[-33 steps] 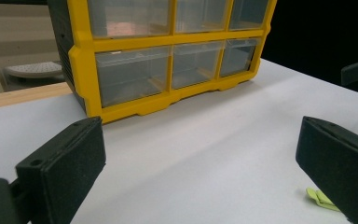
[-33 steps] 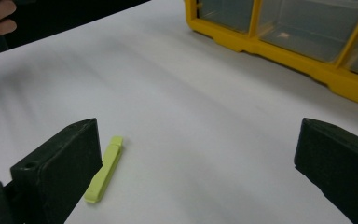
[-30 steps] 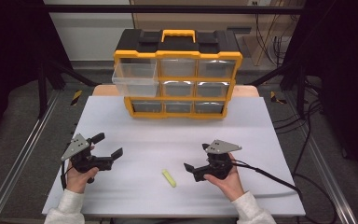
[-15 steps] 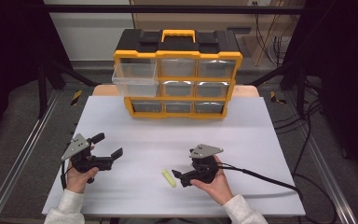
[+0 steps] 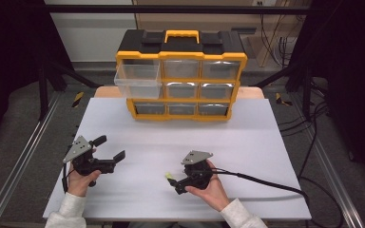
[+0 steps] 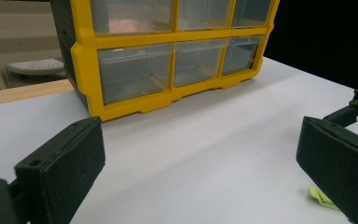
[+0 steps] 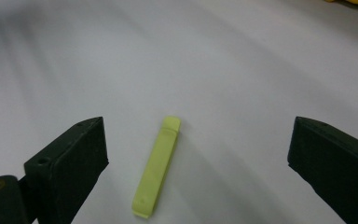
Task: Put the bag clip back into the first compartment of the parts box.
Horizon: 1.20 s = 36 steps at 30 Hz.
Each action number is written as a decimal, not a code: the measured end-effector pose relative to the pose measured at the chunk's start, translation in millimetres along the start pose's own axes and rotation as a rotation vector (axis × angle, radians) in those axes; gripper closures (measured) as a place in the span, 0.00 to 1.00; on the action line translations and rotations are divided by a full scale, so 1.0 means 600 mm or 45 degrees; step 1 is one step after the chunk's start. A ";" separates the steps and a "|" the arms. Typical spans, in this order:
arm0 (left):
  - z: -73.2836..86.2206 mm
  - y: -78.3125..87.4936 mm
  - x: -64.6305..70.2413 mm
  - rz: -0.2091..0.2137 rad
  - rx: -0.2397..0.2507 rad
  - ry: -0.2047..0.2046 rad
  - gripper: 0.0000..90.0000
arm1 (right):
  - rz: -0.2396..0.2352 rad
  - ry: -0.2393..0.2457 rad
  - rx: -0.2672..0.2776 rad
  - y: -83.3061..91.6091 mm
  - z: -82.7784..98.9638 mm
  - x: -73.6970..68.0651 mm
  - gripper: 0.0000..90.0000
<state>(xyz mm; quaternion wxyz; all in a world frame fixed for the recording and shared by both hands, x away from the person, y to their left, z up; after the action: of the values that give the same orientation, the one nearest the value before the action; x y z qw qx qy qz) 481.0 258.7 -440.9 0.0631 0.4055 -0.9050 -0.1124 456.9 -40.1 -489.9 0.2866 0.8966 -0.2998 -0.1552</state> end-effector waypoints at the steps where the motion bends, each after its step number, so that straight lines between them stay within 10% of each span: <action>1: 0.000 -0.001 0.000 0.000 -0.003 0.001 0.01 | -0.005 0.003 -0.017 -0.006 0.001 -0.003 0.08; 36: -0.001 0.000 0.001 0.001 -0.003 0.000 0.01 | -0.103 0.065 -0.201 -0.037 0.024 -0.023 0.77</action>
<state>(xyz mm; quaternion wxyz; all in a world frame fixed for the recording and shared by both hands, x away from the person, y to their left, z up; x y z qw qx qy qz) 480.9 258.4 -440.5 0.0636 0.4052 -0.9049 -0.1135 449.7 -23.0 -513.1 0.3575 0.8863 -0.2428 -0.1668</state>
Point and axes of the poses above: each handheld gripper's, and its own axes: y roughly backward along the jaws, z roughly out of its underside, x roughly to its right, the point moved 4 cm from there along -y, roughly forward along the jaws, and after that the axes turned 3 degrees about -y, right-handed, at the moved point
